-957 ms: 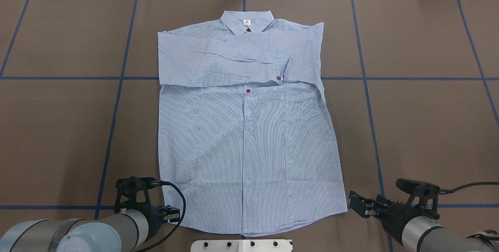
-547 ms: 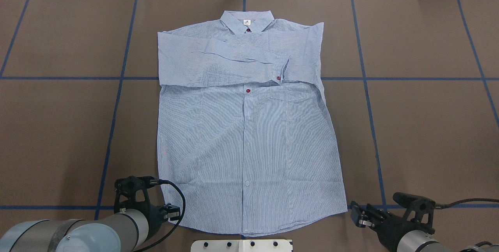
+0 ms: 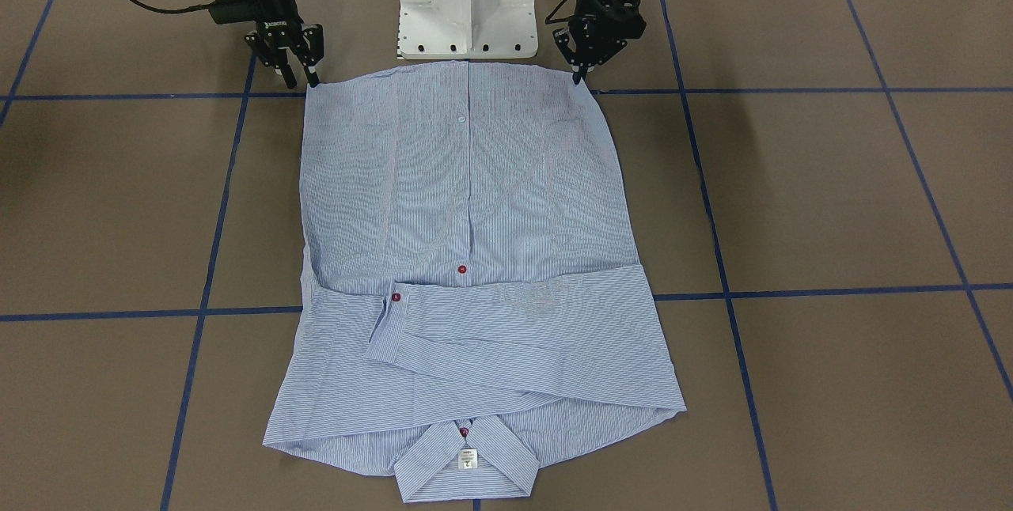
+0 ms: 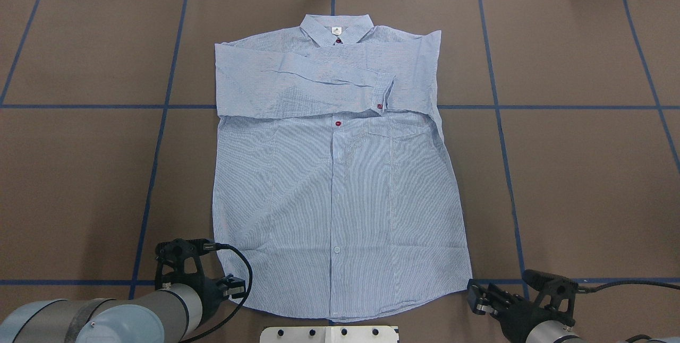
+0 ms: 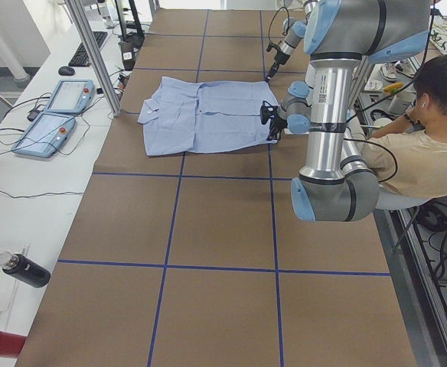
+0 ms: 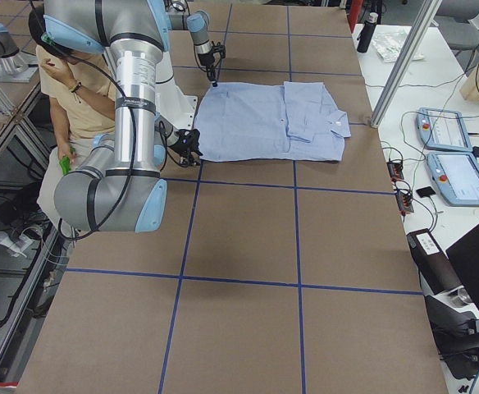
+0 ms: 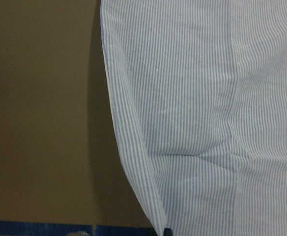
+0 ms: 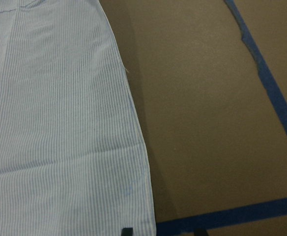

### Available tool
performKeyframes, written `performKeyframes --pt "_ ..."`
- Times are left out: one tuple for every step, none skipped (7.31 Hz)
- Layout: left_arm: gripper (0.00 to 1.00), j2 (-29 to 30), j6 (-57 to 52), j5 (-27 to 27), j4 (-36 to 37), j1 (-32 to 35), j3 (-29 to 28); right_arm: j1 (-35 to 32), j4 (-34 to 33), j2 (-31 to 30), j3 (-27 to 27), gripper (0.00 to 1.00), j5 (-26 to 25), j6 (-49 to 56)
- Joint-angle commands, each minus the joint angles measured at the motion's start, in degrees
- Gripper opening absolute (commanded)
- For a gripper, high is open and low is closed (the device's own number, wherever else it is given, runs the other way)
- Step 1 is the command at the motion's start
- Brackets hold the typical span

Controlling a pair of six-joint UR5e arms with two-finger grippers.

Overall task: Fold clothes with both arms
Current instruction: 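Close both grippers on the hem corners nearest the robot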

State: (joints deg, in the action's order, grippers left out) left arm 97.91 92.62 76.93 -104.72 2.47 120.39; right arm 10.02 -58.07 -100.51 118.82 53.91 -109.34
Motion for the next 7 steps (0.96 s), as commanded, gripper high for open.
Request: performKeyframes --pt "0.00 -0.3 0.0 0.0 0.0 0.1 0.0 0.0 -2.7 3.4 -0.4 0.40 -0.1 -0.6" --pt "0.00 -0.3 0.0 0.0 0.0 0.0 0.0 -0.1 -2.7 3.3 -0.4 0.16 -0.6 -0.7" --pt "0.00 -0.2 0.0 0.0 0.0 0.0 0.0 -0.2 -2.7 3.1 -0.6 0.00 -1.0 -0.7" --pt "0.00 0.0 0.0 0.0 0.0 -0.1 0.0 -0.4 -2.7 2.6 -0.5 0.00 -1.0 -0.8" --pt "0.00 0.2 0.0 0.0 0.0 -0.1 0.0 -0.6 -2.7 2.3 0.3 0.00 -1.0 -0.7" --pt "0.00 0.2 -0.1 0.2 0.0 0.1 0.7 -0.7 -2.7 1.1 3.8 0.00 -0.9 -0.5" --pt "0.00 -1.0 -1.1 0.6 0.9 0.5 6.5 -0.8 -3.0 -3.2 10.1 0.00 -0.6 -0.4"
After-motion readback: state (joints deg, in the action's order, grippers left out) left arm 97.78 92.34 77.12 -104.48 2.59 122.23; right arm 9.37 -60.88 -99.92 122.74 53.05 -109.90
